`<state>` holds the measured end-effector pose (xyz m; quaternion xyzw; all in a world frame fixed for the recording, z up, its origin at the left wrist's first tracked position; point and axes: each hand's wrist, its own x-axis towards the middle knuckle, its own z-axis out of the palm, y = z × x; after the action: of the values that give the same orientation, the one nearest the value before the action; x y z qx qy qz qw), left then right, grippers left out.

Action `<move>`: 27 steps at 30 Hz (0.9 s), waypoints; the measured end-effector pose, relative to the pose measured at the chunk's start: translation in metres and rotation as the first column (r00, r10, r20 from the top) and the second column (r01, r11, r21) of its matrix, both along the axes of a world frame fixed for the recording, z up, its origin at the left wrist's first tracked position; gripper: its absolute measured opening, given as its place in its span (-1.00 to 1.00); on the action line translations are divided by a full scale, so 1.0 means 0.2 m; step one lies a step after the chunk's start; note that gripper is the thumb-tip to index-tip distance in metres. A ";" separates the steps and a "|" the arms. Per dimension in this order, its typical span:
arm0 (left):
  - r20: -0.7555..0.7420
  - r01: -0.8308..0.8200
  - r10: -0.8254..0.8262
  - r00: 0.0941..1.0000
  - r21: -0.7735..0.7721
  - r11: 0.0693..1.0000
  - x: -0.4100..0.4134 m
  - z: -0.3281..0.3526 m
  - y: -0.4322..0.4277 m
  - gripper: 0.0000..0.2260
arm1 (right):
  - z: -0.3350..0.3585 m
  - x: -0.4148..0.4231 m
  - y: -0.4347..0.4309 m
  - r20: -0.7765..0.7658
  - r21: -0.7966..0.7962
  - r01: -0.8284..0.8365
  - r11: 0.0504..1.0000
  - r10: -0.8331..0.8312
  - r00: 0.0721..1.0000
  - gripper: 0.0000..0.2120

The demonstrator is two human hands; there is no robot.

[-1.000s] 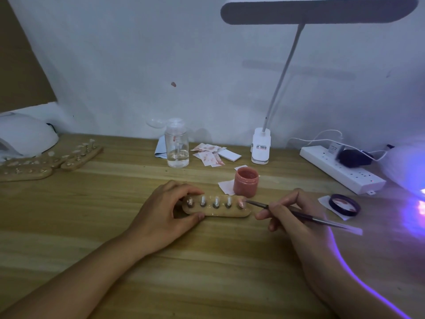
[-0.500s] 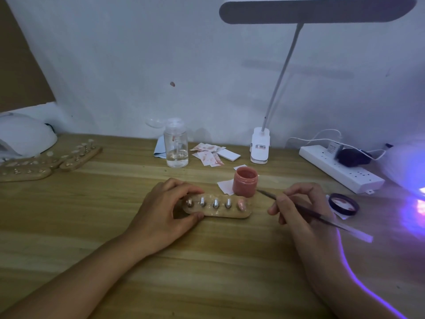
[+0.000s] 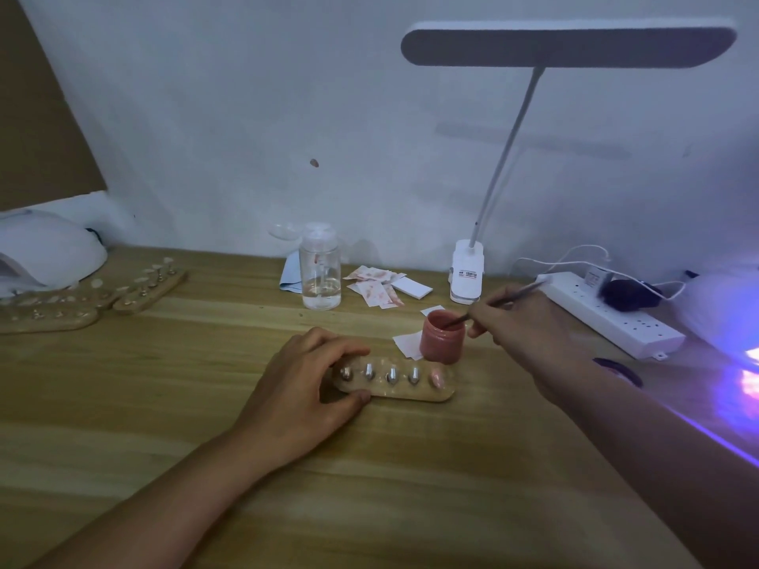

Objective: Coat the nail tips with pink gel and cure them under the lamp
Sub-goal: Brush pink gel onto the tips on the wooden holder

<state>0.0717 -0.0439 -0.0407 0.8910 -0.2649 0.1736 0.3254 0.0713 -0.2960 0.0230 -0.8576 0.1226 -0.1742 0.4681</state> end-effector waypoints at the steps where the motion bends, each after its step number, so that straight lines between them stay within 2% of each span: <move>1: 0.006 -0.002 0.002 1.000 -0.003 1.000 0.00 0.00 0.00 -0.57 | -0.01 0.01 0.01 -0.019 -0.051 0.005 0.999 -0.006 1.000 -0.84; 4: 0.020 -0.009 0.009 1.000 -0.008 1.000 0.00 -0.01 0.00 -0.59 | -0.03 0.03 0.02 -0.044 -0.177 0.001 0.984 -0.009 0.999 -0.84; 6: 0.026 -0.010 0.011 1.000 -0.011 1.000 0.01 -0.01 0.00 -0.59 | -0.04 0.02 0.03 -0.037 -0.187 0.008 0.982 -0.015 0.999 -0.82; 7: 0.027 -0.011 0.011 1.000 -0.011 1.000 0.01 -0.01 0.00 -0.60 | -0.05 -0.01 0.03 -0.008 -0.136 0.028 0.990 -0.030 1.000 -0.85; 9: 0.023 -0.014 0.014 1.000 -0.011 1.000 0.01 -0.01 0.00 -0.60 | -0.07 -0.09 0.04 0.103 0.124 0.062 0.990 -0.075 0.992 -0.91; 11: 0.017 -0.014 0.014 1.000 -0.014 1.000 0.01 -0.01 0.01 -0.61 | -0.10 -0.19 0.04 0.192 0.368 0.056 0.928 -0.135 0.972 -0.92; 14: -0.001 -0.005 0.005 1.000 -0.023 1.000 0.02 -0.02 0.01 -0.62 | -0.17 -0.34 0.06 0.243 0.481 -0.038 0.876 -0.091 0.966 -0.93; 16: -0.027 0.003 -0.004 1.000 -0.044 0.999 0.02 -0.02 0.01 -0.62 | -0.20 -0.41 0.08 0.274 0.489 -0.150 0.859 0.012 0.962 -0.88; 18: -0.050 0.012 -0.015 0.999 -0.062 0.998 0.02 -0.02 0.01 -0.62 | -0.21 -0.45 0.09 0.282 0.451 -0.214 0.867 0.089 0.955 -0.92; 27: -0.051 0.022 -0.025 0.998 -0.041 0.999 0.02 -0.01 0.01 -0.63 | -0.24 -0.43 0.10 0.268 0.463 -0.217 0.860 0.098 0.958 -0.95</move>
<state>0.0752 -0.0426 -0.0437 0.8852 -0.2632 0.1519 0.3521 -0.0150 -0.2767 -0.0241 -0.6922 0.0353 -0.1990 0.6928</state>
